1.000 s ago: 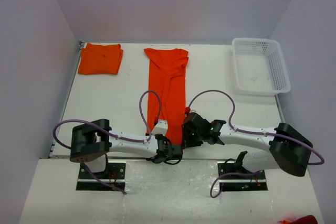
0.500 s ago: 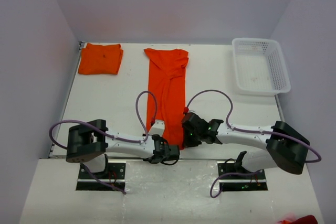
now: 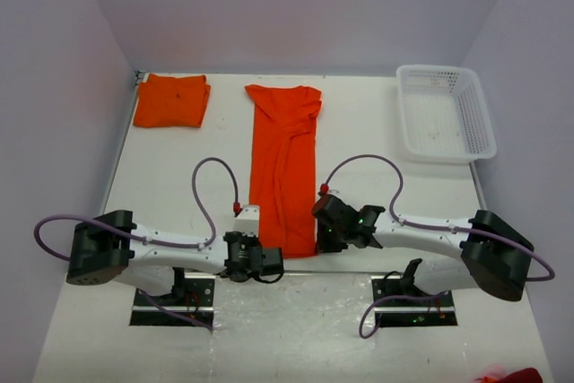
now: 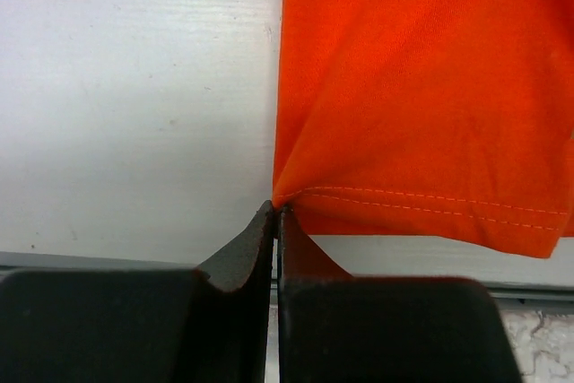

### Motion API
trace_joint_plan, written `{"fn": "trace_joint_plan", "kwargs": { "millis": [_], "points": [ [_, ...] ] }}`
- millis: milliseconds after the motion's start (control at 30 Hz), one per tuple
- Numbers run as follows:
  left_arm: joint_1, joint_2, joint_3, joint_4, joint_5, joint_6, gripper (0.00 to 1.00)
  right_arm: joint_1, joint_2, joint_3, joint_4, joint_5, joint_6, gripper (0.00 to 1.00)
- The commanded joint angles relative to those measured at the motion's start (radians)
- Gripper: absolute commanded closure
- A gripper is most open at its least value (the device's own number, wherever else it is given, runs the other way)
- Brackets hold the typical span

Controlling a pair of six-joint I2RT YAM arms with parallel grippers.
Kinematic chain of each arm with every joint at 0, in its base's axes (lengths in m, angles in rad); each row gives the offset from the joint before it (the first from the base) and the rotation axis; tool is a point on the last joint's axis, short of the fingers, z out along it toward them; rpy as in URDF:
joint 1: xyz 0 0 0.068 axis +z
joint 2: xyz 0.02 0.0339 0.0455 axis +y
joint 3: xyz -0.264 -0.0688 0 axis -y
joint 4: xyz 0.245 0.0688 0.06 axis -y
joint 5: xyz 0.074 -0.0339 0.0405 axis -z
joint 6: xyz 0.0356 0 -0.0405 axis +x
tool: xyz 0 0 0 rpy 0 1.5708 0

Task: Fold and stack the t-shirts
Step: Grab the bottom of the folded rectangular tshirt with both arms

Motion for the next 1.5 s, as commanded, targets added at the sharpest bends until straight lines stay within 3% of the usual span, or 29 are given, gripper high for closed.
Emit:
{"fn": "trace_joint_plan", "kwargs": {
  "millis": [0,467,1033,1233,1467],
  "points": [
    [-0.007,-0.08,-0.062,0.044,0.008,-0.045,1.0,0.006,-0.02,-0.023,-0.047,0.052,0.026,1.0],
    [-0.007,-0.209,-0.16,0.035,0.064,-0.133,1.0,0.006,0.006,-0.05,-0.07,0.067,0.067,1.0],
    [-0.012,-0.212,-0.145,0.04,0.076,-0.119,1.0,0.01,-0.04,-0.05,-0.064,0.084,0.023,1.0],
    [-0.056,-0.183,-0.062,0.006,0.045,-0.111,1.0,0.061,-0.073,0.069,-0.225,0.195,0.007,1.0],
    [-0.131,-0.183,-0.025,-0.1,0.021,-0.229,1.0,0.095,-0.204,0.132,-0.365,0.255,0.039,1.0]
  ]
}}
